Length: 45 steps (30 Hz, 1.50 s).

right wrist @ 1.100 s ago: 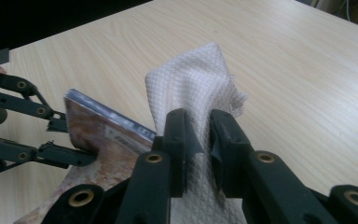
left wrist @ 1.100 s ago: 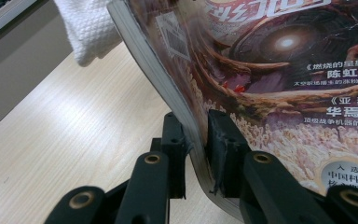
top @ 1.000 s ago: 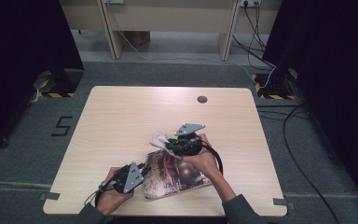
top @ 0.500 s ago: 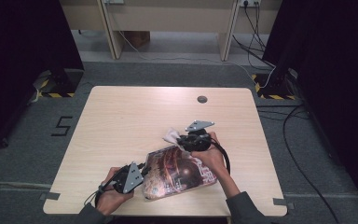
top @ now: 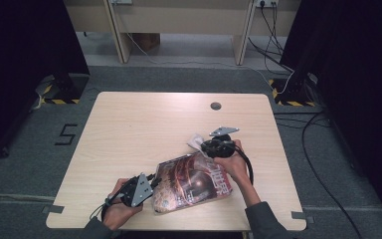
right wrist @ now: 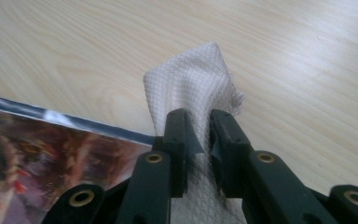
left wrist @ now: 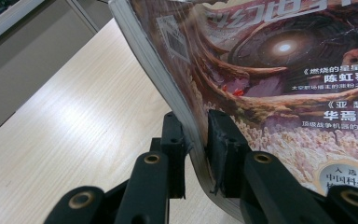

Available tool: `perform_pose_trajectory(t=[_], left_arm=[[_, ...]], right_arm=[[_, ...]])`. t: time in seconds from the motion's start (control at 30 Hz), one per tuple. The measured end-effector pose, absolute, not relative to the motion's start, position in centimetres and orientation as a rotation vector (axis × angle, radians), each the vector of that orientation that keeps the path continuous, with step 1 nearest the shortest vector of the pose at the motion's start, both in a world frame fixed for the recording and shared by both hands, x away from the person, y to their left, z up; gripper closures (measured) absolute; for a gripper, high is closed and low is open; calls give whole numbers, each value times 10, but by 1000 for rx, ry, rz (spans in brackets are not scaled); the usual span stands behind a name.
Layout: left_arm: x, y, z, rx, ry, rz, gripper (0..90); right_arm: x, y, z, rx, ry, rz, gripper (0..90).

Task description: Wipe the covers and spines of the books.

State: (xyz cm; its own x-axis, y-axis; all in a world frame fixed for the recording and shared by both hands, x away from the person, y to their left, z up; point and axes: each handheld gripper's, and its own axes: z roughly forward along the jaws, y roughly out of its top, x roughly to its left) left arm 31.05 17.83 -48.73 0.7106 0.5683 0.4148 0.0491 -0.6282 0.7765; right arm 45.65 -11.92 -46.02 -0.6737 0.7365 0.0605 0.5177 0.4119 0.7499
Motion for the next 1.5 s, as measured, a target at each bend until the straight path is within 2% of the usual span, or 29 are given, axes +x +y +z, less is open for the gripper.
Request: perform_pose_trajectory(t=[0.9, 1.3, 1.5], left_arm=[[310, 179, -485, 2112, 458, 851, 769], [310, 179, -485, 2110, 462, 850, 770], [309, 179, -485, 2110, 464, 850, 771]], right_arm=[[492, -170, -492, 1335, 2308, 991, 775], [481, -194, -465, 1315, 2218, 1031, 783], [461, -215, -460, 1297, 2204, 957, 783]])
